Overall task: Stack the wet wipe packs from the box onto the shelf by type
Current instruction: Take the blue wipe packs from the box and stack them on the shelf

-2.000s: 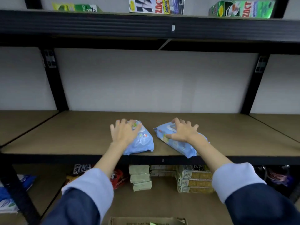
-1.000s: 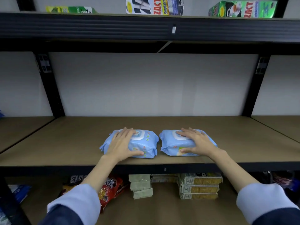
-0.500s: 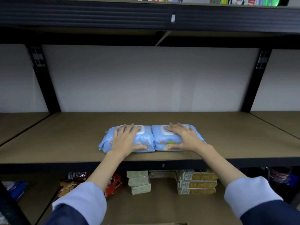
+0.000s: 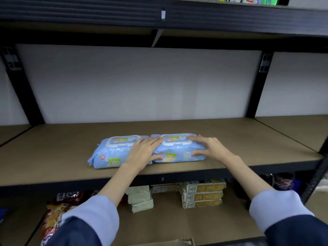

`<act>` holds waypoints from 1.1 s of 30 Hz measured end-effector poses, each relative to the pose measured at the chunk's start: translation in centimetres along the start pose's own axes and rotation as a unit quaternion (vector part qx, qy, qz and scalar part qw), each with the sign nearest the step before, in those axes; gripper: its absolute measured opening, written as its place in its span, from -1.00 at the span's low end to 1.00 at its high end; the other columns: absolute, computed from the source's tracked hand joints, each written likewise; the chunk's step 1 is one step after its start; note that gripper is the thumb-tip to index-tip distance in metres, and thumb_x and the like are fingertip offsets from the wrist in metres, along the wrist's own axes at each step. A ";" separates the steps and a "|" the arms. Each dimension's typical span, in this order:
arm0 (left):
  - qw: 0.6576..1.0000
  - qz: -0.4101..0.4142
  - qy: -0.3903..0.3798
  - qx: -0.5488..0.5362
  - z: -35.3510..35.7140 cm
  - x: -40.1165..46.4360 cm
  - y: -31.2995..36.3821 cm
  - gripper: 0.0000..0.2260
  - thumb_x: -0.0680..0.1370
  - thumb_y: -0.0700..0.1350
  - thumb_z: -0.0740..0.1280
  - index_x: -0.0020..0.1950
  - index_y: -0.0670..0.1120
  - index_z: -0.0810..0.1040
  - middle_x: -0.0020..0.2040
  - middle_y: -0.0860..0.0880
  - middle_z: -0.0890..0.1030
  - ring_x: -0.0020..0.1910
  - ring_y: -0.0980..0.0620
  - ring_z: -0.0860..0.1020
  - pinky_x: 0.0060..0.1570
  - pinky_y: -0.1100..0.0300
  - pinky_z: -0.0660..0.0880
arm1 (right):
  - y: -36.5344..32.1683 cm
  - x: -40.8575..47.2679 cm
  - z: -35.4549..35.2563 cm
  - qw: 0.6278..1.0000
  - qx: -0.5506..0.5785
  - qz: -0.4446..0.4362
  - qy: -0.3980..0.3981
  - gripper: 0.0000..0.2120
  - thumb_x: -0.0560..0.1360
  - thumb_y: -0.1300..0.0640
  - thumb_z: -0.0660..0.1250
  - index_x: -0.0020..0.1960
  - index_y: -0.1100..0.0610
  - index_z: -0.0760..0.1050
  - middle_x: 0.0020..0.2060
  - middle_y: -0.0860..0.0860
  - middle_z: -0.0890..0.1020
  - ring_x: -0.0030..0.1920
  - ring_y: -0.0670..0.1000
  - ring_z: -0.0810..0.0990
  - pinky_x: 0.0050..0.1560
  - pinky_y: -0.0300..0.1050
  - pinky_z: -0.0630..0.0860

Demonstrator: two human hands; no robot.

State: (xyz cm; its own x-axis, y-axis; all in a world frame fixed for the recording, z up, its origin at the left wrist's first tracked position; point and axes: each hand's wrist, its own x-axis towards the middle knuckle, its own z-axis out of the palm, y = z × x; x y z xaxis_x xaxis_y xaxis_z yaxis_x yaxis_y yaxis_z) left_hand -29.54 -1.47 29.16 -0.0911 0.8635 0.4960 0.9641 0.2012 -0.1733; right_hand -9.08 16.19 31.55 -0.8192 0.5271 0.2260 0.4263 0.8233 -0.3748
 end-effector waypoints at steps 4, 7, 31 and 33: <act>0.998 -0.043 0.009 0.052 -0.6 -2.5 -2.2 -0.24 0.31 0.41 0.04 0.25 -0.07 0.53 0.23 -0.07 0.57 0.21 -0.07 0.55 0.26 -0.01 0.32 | -2.1 -0.2 0.3 0.993 -0.114 0.009 -0.023 -0.13 0.30 -0.30 0.40 0.49 -0.19 0.06 0.52 -0.07 0.07 0.53 0.05 -0.05 0.44 0.24 -0.11; 0.993 -0.101 0.023 0.060 -1.3 -5.0 -4.8 -0.19 0.39 0.46 -0.08 0.26 -0.12 0.52 0.27 -0.14 0.54 0.24 -0.13 0.52 0.24 0.01 0.17 | -4.5 0.4 1.9 0.984 -0.173 -0.035 0.021 -0.04 0.27 -0.38 0.35 0.51 -0.14 -0.02 0.53 -0.01 0.00 0.53 0.09 -0.07 0.45 0.22 -0.12; 0.984 -0.135 0.111 -0.041 -0.3 -13.6 0.5 -0.52 0.50 0.19 0.16 0.27 -0.09 0.47 0.26 -0.05 0.51 0.24 -0.08 0.48 0.15 0.10 0.28 | -9.0 -6.4 12.1 0.951 -0.119 -0.119 0.258 -0.56 0.44 -0.06 0.22 0.23 0.14 0.51 0.25 0.18 0.52 0.26 0.26 0.49 0.11 0.19 0.46; 0.980 -0.161 0.084 -0.080 1.7 -17.5 2.6 -0.54 0.51 0.15 0.14 0.26 -0.10 0.48 0.27 -0.07 0.50 0.23 -0.09 0.46 0.13 0.07 0.34 | -8.7 -9.2 15.4 0.962 -0.087 -0.109 0.236 -0.61 0.44 0.02 0.28 0.23 0.14 0.51 0.31 0.20 0.47 0.31 0.27 0.43 0.14 0.20 0.44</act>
State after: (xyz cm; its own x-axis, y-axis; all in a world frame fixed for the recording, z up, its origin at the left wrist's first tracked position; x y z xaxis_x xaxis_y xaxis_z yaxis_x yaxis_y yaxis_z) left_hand -25.84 -15.28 18.63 -0.3673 0.6765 0.6383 0.9202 0.3641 0.1437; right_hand -11.12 0.97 18.88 -0.6487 0.3413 0.6803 0.3563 0.9260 -0.1248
